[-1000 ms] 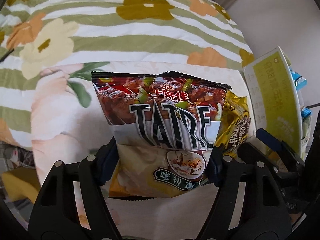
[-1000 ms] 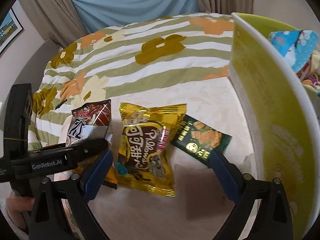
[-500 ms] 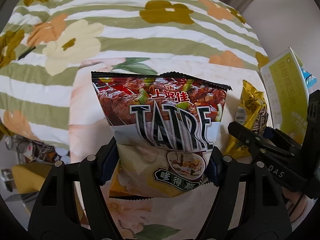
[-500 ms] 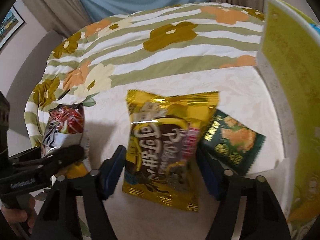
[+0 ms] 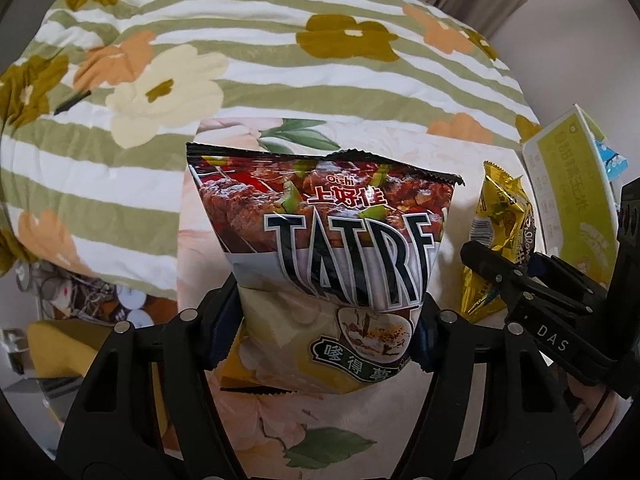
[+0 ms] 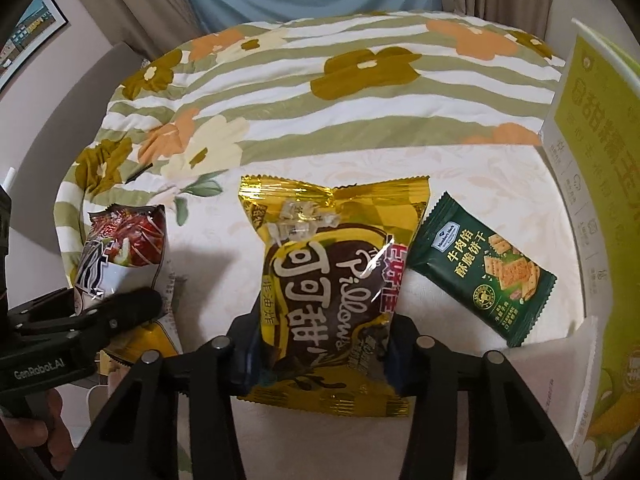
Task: Organize snacks
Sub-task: 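Grasp the red 'TATRE' chip bag with the left tool while the right tool grasps the gold 'Pillows' bag, then drop the TATRE bag into the box while the right tool drops the gold Pillows bag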
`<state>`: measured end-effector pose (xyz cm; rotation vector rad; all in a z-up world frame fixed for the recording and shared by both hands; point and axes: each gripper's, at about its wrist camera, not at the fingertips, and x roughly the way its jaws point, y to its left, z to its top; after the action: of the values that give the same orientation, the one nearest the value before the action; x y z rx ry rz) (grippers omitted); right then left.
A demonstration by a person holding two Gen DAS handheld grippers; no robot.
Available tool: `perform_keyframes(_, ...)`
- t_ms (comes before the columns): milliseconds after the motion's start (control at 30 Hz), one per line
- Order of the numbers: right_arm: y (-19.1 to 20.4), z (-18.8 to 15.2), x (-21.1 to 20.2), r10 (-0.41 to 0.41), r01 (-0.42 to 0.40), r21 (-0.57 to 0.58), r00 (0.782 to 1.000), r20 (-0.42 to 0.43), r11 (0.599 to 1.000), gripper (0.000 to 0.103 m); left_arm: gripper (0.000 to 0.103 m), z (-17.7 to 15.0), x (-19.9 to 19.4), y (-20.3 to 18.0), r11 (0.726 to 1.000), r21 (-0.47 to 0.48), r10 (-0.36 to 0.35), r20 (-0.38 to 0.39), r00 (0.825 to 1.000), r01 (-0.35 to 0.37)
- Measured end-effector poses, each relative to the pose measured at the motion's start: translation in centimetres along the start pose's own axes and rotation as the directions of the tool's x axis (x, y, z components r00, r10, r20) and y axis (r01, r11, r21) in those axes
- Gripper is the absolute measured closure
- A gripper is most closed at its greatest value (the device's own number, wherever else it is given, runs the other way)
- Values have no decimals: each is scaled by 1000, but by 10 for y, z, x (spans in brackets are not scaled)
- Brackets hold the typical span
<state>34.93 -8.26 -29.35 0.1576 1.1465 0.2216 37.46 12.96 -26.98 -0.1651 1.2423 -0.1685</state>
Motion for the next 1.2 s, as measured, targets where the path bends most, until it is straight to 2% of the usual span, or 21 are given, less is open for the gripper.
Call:
perform_keyframes(133, 5, 0, -16, 3, -3, -3, 1000, 27, 1000, 59, 39, -2, -15, -1, 1000, 1, -12, 21, 1000, 12)
perform_keyframes(333, 10, -1, -54, 7, -7, 5, 997, 81, 1000, 59, 39, -1, -59, -16, 999, 41, -39, 85, 996, 36)
perform_keyframes(633, 7, -4, -144, -2, -6, 42, 982, 188, 999, 59, 39, 14, -127, -61, 985, 137, -128, 181, 975, 104)
perform_keyframes(833, -25, -7, -205, -44, 28, 68, 966, 255, 997, 59, 39, 27, -158, -127, 962, 231, -202, 228, 953, 148)
perform_keyframes(967, -60, -11, -240, -133, 120, 61, 945, 300, 991, 59, 39, 30, -166, -180, 947, 266, -249, 242, 938, 183)
perform_keyframes(1133, -116, -15, -267, -138, 120, 77, 938, 318, 990, 59, 39, 30, -159, -259, 934, 289, -283, 239, 929, 210)
perform_keyframes(1200, -142, -16, -276, -131, 111, 80, 938, 320, 991, 59, 39, 31, -151, -290, 932, 302, -277, 232, 932, 201)
